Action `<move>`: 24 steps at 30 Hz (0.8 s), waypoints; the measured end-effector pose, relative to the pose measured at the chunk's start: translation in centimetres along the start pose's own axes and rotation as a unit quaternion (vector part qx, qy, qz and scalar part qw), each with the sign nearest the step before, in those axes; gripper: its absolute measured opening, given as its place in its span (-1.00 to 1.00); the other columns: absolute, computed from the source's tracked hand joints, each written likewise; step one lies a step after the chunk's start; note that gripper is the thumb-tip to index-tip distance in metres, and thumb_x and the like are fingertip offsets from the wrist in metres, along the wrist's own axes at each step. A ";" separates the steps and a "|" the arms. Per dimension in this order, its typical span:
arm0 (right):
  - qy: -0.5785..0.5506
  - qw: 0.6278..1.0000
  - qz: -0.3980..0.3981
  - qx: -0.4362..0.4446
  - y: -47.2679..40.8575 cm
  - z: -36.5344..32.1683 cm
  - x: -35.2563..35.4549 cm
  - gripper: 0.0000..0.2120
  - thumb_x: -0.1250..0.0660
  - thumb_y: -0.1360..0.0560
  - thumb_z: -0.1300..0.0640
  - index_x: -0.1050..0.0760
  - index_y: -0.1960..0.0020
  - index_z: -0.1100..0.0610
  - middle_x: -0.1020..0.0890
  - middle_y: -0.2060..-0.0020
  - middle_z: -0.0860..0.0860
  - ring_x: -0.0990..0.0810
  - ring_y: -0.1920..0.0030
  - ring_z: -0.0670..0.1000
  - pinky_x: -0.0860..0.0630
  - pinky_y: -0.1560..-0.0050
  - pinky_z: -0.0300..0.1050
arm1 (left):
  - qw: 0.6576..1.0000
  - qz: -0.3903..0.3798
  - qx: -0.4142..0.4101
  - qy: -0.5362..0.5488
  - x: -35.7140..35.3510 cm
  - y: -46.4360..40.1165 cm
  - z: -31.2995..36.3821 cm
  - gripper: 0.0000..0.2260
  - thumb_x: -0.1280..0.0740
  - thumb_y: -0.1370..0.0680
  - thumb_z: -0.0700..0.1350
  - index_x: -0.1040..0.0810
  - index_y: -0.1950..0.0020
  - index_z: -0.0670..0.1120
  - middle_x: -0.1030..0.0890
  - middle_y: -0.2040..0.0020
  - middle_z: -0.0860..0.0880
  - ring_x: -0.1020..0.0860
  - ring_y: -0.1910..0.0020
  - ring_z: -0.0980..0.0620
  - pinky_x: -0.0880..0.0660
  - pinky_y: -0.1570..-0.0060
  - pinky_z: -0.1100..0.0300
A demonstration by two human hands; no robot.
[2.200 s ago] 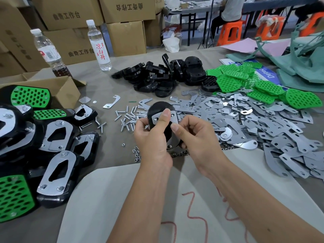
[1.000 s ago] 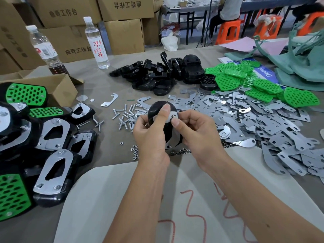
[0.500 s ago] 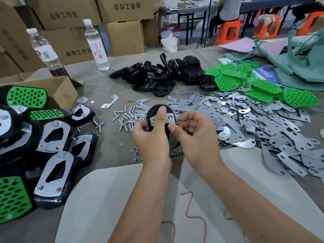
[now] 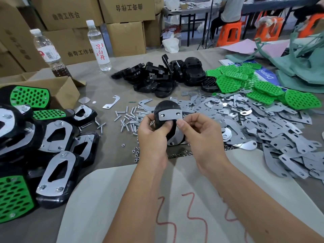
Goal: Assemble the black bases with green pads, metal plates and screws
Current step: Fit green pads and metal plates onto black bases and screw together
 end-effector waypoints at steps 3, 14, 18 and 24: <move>0.010 1.000 -0.019 -0.003 0.1 -0.1 -0.2 -0.85 -0.50 -0.54 0.24 -0.62 0.18 0.09 -0.63 0.31 0.01 -0.49 0.29 -0.04 -0.48 0.21 -0.14 | 0.999 0.029 -0.027 -0.002 0.1 -0.4 -0.4 -0.81 -0.44 -0.55 -0.36 -0.54 -0.06 -0.13 -0.72 0.22 0.06 -0.68 0.17 0.04 -0.62 0.00 -0.04; 0.018 0.998 -0.067 0.006 0.1 -0.3 -0.4 -0.79 -0.45 -0.57 0.28 -0.59 0.21 0.08 -0.62 0.38 -0.09 -0.51 0.36 -0.10 -0.46 0.27 -0.28 | 0.997 0.060 -0.058 -0.005 0.3 -0.9 -0.9 -0.77 -0.43 -0.53 -0.40 -0.52 0.02 -0.08 -0.70 0.28 0.13 -0.66 0.21 0.13 -0.61 0.09 0.18; 0.024 0.997 -0.069 0.006 -0.1 -0.3 -0.3 -0.80 -0.45 -0.57 0.29 -0.59 0.20 0.10 -0.62 0.40 -0.11 -0.52 0.40 -0.15 -0.45 0.30 -0.33 | 0.997 0.058 -0.053 -0.007 0.3 -0.7 -0.7 -0.78 -0.43 -0.53 -0.40 -0.55 0.02 -0.09 -0.70 0.25 0.10 -0.66 0.21 0.13 -0.61 0.10 0.21; 0.019 0.996 -0.091 0.003 -0.1 -0.6 -0.3 -0.79 -0.42 -0.58 0.31 -0.58 0.20 0.12 -0.64 0.42 -0.07 -0.55 0.42 -0.15 -0.46 0.32 -0.35 | 0.997 0.063 -0.050 -0.004 0.3 -0.4 -0.4 -0.79 -0.43 -0.52 -0.42 -0.56 0.01 -0.13 -0.70 0.12 -0.07 -0.66 0.13 -0.02 -0.63 -0.08 -0.08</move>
Point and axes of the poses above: each hand's wrist, its own y-axis away from the middle knuckle, its own x-axis out of the back of the hand, z = x × y, the point moved 3 cm from there along -y, towards the middle knuckle
